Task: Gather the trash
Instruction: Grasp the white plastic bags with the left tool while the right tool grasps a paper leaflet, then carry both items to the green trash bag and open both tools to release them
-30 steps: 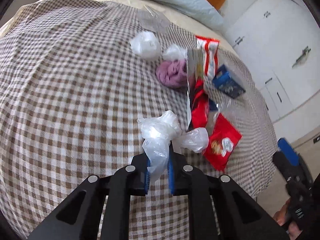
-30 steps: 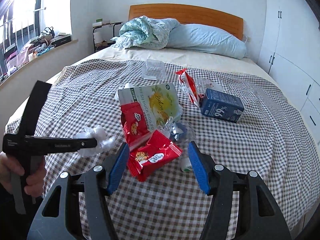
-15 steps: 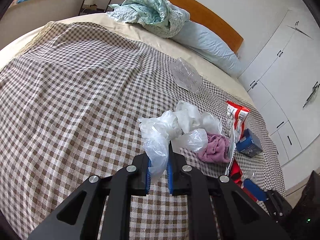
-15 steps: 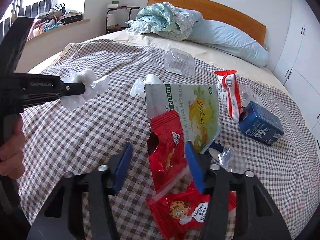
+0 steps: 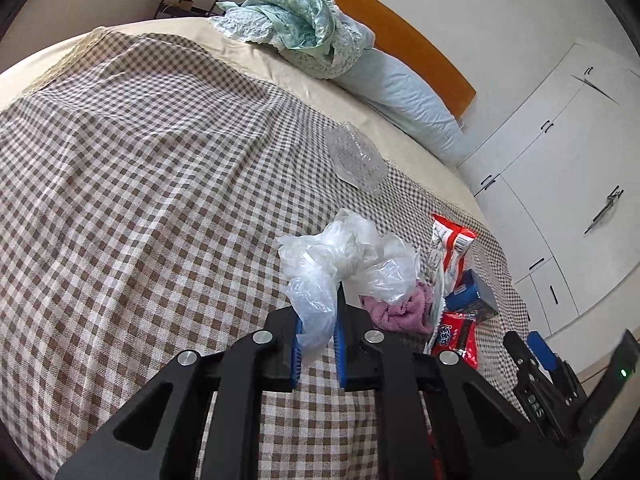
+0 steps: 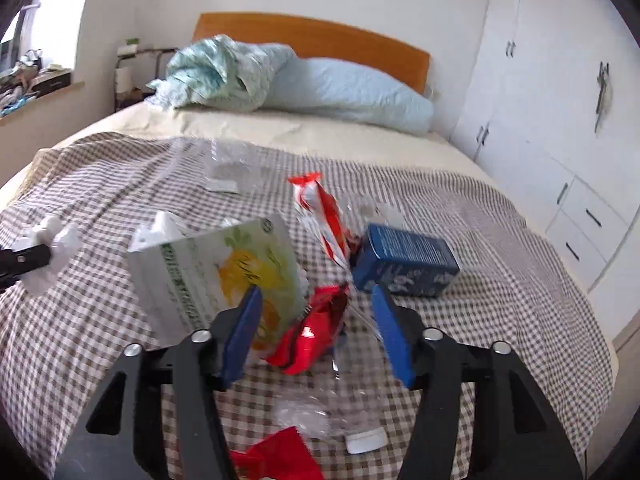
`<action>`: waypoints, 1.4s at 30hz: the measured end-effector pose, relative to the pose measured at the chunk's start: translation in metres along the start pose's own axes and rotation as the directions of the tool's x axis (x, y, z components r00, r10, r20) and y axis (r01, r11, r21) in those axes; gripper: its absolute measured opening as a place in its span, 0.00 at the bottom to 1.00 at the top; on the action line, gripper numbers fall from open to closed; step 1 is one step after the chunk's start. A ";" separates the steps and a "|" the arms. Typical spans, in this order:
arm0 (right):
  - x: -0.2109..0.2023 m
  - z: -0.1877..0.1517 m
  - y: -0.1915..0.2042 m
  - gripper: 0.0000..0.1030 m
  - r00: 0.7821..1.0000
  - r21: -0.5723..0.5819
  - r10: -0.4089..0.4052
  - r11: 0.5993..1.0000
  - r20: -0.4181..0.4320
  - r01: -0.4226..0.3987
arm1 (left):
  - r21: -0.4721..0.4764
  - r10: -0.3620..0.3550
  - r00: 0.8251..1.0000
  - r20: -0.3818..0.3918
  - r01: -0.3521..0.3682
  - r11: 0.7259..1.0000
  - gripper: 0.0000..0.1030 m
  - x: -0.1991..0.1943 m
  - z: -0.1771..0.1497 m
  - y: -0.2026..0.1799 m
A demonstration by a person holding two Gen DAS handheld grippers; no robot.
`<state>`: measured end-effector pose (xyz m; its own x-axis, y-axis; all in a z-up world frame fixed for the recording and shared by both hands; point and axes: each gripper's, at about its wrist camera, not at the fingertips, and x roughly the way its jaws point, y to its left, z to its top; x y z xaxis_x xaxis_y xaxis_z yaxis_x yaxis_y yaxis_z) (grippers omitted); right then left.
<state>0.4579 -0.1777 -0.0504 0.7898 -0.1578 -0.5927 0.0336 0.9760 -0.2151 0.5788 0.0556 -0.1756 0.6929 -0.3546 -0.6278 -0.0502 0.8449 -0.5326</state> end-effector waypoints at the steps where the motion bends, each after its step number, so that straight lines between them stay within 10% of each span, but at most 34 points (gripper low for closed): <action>1: -0.006 -0.003 0.017 0.55 0.999 -0.054 0.029 0.998 0.019 -0.028 | -0.008 0.014 1.000 -0.004 -0.014 1.000 0.10 0.001 0.000 0.002; 9: 0.047 -0.019 0.104 0.48 0.996 -0.238 -0.017 0.971 -0.086 -0.004 | 0.000 0.019 1.000 0.009 -0.019 1.000 0.10 -0.002 0.001 0.004; 13: 0.061 -0.007 0.086 0.11 0.992 -0.141 -0.031 0.990 -0.126 0.013 | -0.005 0.016 1.000 0.002 -0.016 1.000 0.10 -0.001 0.001 0.005; 29: -0.071 0.061 -0.081 0.03 0.994 0.130 0.041 0.990 0.097 -0.054 | 0.153 0.038 0.999 -0.026 -0.033 0.988 0.10 0.006 -0.019 -0.051; 37: -0.157 0.000 -0.161 0.03 0.997 0.132 -0.009 0.991 0.074 -0.001 | 0.280 -0.049 0.999 -0.019 0.052 0.959 0.10 -0.048 -0.045 -0.128; 42: -0.221 -0.076 -0.216 0.03 0.998 0.156 -0.057 0.986 0.018 0.053 | 0.377 -0.168 0.977 -0.133 0.207 0.903 0.10 -0.095 -0.115 -0.191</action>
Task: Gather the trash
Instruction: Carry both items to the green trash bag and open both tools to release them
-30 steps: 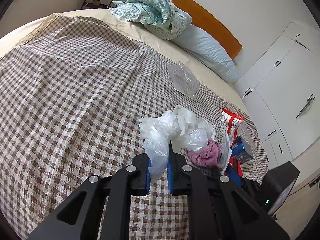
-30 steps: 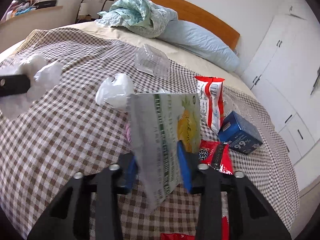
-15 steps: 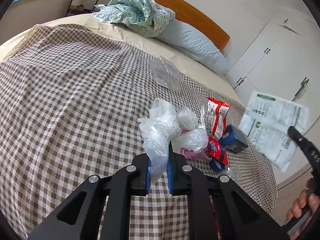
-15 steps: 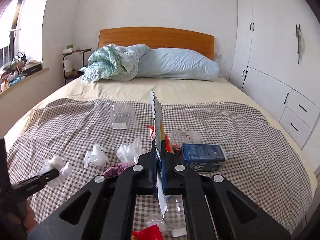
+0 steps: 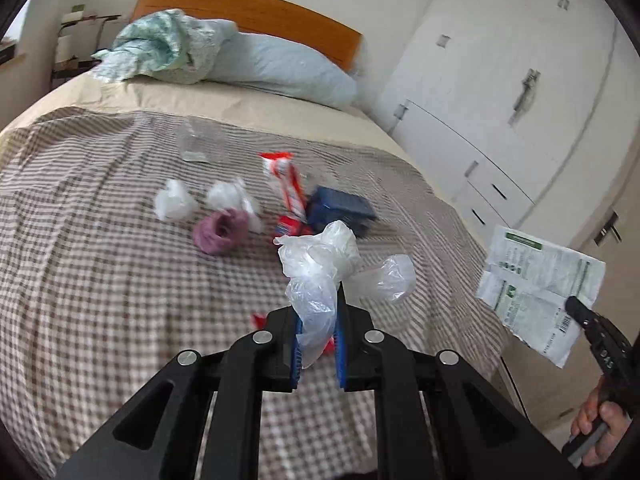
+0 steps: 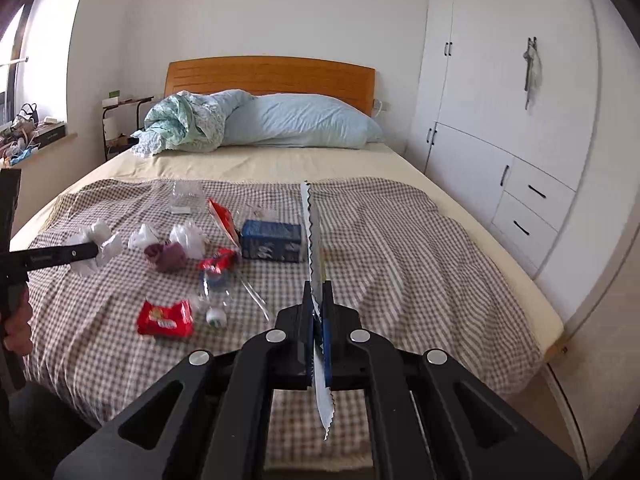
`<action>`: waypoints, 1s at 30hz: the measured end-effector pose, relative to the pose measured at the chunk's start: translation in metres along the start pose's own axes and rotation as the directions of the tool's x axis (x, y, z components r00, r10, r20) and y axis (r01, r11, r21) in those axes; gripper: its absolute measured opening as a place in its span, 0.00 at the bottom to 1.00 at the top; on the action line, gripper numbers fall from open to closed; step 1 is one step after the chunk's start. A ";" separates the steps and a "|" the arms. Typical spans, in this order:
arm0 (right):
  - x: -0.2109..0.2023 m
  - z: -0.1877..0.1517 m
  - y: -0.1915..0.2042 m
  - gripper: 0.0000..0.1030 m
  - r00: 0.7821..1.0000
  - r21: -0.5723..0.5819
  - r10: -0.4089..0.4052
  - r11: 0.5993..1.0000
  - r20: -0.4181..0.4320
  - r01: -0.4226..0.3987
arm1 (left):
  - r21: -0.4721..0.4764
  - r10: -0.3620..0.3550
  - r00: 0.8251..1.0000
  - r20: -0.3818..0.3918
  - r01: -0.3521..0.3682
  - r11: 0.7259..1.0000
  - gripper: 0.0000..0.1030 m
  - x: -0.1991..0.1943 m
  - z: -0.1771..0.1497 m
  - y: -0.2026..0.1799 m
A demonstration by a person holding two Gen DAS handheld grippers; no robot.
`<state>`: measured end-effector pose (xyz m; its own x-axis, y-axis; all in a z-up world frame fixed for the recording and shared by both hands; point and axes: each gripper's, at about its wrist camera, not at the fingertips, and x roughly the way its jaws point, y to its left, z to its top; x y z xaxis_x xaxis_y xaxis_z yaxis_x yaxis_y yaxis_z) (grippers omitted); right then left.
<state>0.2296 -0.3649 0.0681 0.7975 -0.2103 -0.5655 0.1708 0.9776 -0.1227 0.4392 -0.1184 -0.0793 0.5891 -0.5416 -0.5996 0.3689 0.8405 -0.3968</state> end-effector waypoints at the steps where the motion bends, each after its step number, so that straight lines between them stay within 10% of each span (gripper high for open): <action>1: -0.014 -0.016 -0.012 0.03 1.000 0.009 -0.012 1.000 -0.016 0.012 | 0.032 -0.052 0.998 -0.030 0.053 0.998 0.10 -0.003 -0.014 -0.021; 7: -0.079 -0.140 -0.073 0.03 0.983 0.041 -0.070 0.996 -0.168 0.078 | 0.203 -0.206 0.946 -0.251 0.259 0.944 0.10 0.013 -0.094 -0.134; 16: -0.074 -0.339 -0.121 0.03 0.870 0.132 -0.062 0.981 -0.489 0.144 | 0.385 -0.118 0.836 -0.536 0.367 0.847 0.10 0.090 -0.187 -0.232; 23: -0.032 -0.436 -0.132 0.03 0.786 0.160 -0.003 0.979 -0.618 0.129 | 0.470 0.018 0.708 -0.706 0.449 0.760 0.10 0.158 -0.267 -0.270; 30: 0.002 -0.480 -0.133 0.04 0.731 0.221 0.052 0.966 -0.680 0.137 | 0.454 0.107 0.582 -0.806 0.492 0.743 0.10 0.223 -0.326 -0.286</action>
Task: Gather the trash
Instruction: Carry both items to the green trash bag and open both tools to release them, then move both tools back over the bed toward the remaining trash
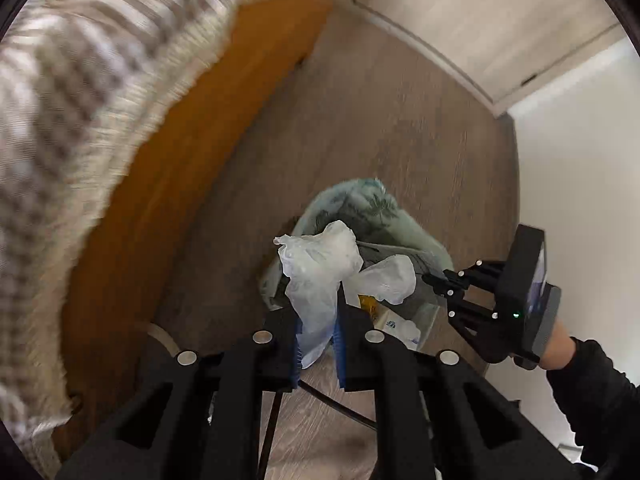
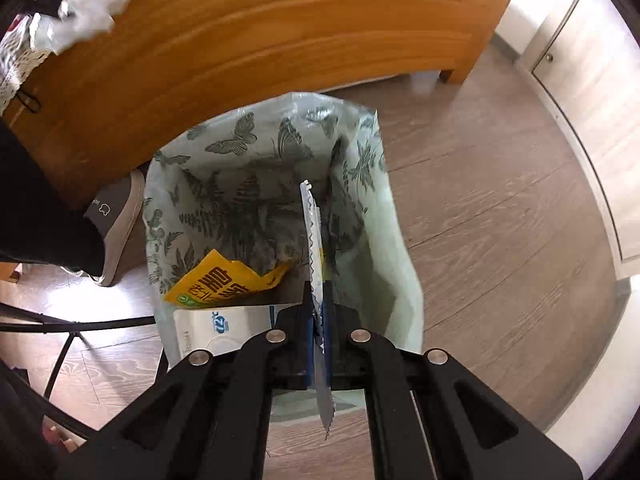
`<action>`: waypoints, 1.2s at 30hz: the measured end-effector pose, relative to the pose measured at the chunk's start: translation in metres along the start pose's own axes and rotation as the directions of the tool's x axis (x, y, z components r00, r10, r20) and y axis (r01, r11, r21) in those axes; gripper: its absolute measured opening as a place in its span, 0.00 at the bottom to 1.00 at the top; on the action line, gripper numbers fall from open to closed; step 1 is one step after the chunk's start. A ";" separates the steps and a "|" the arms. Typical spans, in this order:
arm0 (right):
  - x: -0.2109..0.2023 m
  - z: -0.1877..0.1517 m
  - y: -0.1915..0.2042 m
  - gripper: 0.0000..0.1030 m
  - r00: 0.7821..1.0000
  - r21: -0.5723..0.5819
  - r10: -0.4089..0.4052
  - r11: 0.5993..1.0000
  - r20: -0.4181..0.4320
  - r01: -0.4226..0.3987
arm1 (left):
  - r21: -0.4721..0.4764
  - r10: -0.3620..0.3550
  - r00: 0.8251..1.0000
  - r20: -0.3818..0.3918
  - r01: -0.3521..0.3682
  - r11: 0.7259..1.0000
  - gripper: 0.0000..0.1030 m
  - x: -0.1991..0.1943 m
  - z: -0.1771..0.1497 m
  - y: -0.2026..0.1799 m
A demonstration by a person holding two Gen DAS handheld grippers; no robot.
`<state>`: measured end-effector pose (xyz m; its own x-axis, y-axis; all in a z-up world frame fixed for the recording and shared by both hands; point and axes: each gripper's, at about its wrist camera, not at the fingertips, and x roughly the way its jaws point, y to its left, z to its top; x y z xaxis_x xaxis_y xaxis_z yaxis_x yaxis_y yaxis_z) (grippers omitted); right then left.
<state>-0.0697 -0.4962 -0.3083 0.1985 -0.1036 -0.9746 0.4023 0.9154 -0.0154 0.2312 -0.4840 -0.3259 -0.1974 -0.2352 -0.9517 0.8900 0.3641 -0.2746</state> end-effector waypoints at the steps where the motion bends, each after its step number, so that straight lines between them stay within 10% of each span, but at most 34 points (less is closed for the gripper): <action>1: 0.004 -0.001 0.000 0.04 1.000 0.003 0.007 1.000 -0.003 -0.007 | 0.012 0.004 1.000 -0.029 -0.004 1.000 0.10 0.012 0.003 -0.002; 9: 0.033 0.031 0.010 0.09 0.999 -0.028 0.035 0.999 -0.025 -0.036 | 0.025 0.007 0.988 -0.154 -0.003 1.000 0.11 0.077 0.015 -0.020; 13: 0.015 0.038 -0.003 0.40 0.995 0.047 0.095 0.994 0.033 -0.097 | 0.015 0.011 0.975 -0.221 -0.008 1.000 0.12 0.111 0.017 -0.032; 20: -0.032 0.010 -0.035 0.40 0.992 0.175 0.071 0.981 0.107 -0.089 | 0.055 0.078 0.958 -0.277 -0.066 0.996 0.12 0.150 0.014 -0.045; 22: -0.041 -0.003 -0.040 0.40 0.991 0.207 0.062 0.975 0.114 -0.085 | 0.049 0.155 0.954 -0.256 -0.147 0.988 0.23 0.155 0.012 -0.038; 24: -0.047 -0.011 -0.041 0.40 0.992 0.227 0.057 0.970 0.115 -0.082 | 0.023 0.227 0.942 -0.247 -0.228 0.973 0.65 0.159 0.011 -0.031; 36: -0.060 -0.009 -0.032 0.40 0.992 0.242 0.052 0.967 0.117 -0.079 | -0.064 0.178 0.971 -0.160 -0.190 0.980 0.65 0.106 0.010 -0.024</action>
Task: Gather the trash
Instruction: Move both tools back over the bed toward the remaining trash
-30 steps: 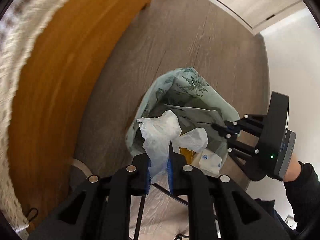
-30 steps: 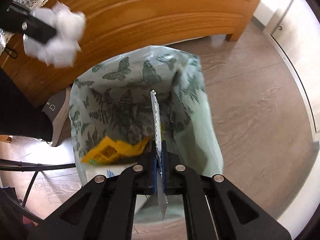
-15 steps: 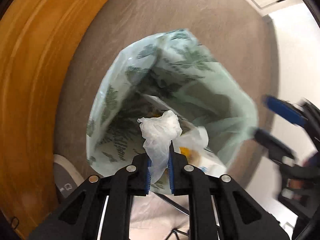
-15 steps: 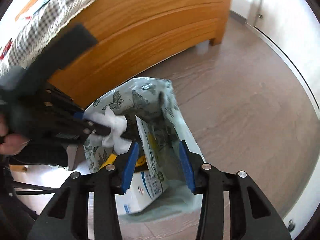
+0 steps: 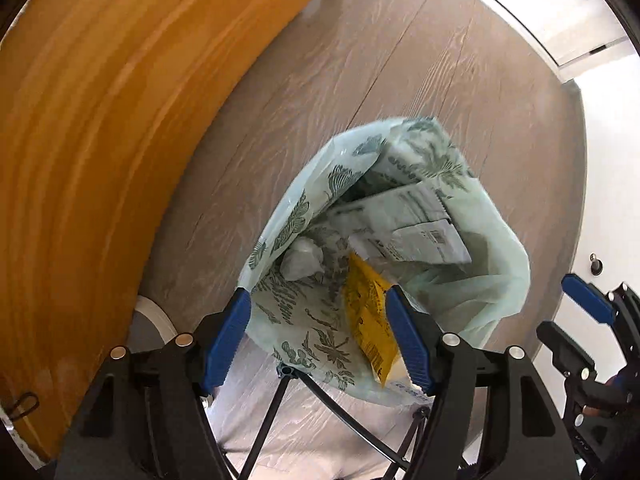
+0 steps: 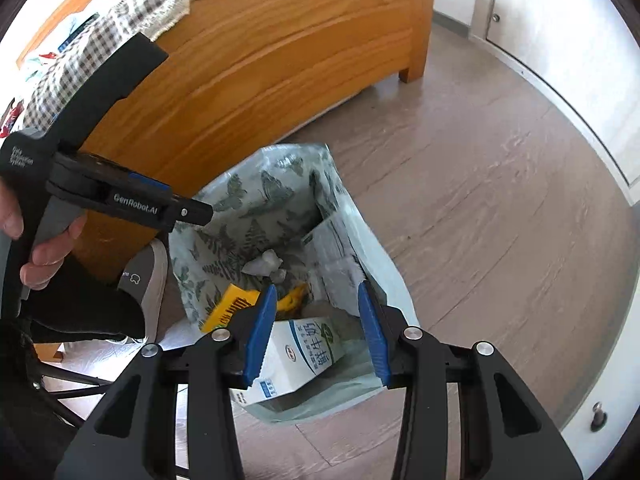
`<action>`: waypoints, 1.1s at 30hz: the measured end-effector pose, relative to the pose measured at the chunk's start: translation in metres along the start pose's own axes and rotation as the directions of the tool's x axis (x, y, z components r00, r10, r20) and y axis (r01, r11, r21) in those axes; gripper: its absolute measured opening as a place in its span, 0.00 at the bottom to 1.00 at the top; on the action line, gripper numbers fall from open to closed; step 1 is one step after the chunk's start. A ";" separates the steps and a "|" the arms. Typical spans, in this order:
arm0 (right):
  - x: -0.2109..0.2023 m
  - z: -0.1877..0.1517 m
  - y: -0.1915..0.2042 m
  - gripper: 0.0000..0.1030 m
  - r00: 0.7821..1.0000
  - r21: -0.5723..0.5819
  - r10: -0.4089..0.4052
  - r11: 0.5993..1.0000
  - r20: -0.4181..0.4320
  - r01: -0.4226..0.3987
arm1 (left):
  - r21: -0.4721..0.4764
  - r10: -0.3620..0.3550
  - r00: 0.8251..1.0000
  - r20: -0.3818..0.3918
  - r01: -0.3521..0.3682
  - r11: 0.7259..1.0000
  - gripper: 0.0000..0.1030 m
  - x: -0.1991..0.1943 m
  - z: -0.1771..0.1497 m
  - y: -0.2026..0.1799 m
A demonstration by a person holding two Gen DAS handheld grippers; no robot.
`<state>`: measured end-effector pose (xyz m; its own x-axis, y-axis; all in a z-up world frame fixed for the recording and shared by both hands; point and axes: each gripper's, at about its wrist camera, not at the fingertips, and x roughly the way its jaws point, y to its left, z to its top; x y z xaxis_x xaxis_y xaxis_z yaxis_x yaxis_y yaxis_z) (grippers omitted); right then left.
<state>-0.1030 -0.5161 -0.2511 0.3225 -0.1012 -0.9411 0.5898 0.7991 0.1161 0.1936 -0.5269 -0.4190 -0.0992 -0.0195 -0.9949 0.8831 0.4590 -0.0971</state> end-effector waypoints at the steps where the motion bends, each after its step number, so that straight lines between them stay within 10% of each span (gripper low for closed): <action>1: -0.004 0.002 0.002 0.40 1.000 -0.009 -0.005 1.000 0.006 0.006 | 0.001 0.004 1.000 0.007 -0.004 1.000 0.65 0.000 -0.001 -0.001; 7: -0.029 0.019 0.012 0.40 0.998 -0.044 -0.030 0.999 0.052 0.032 | -0.044 -0.026 0.993 0.117 0.032 0.999 0.65 -0.043 -0.010 0.009; 11: -0.043 0.035 0.023 0.40 0.996 -0.073 -0.048 0.996 0.075 0.053 | -0.042 -0.004 0.958 0.286 0.017 0.999 0.65 -0.094 -0.014 0.022; 25: -0.123 0.163 0.157 0.53 0.951 -0.280 0.011 0.957 0.309 0.079 | -0.212 0.047 0.683 0.729 0.160 0.964 0.65 -0.317 -0.111 0.200; 33: -0.097 0.255 0.268 0.53 0.929 -0.376 0.240 0.918 0.282 -0.123 | -0.446 0.229 0.616 0.753 0.222 0.867 0.68 -0.376 -0.186 0.364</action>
<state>0.2130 -0.4432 -0.0472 0.6501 -0.0697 -0.7567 0.2238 0.9692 0.1030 0.4666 -0.1872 -0.0750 0.4867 -0.5759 -0.6569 0.5397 0.7895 -0.2923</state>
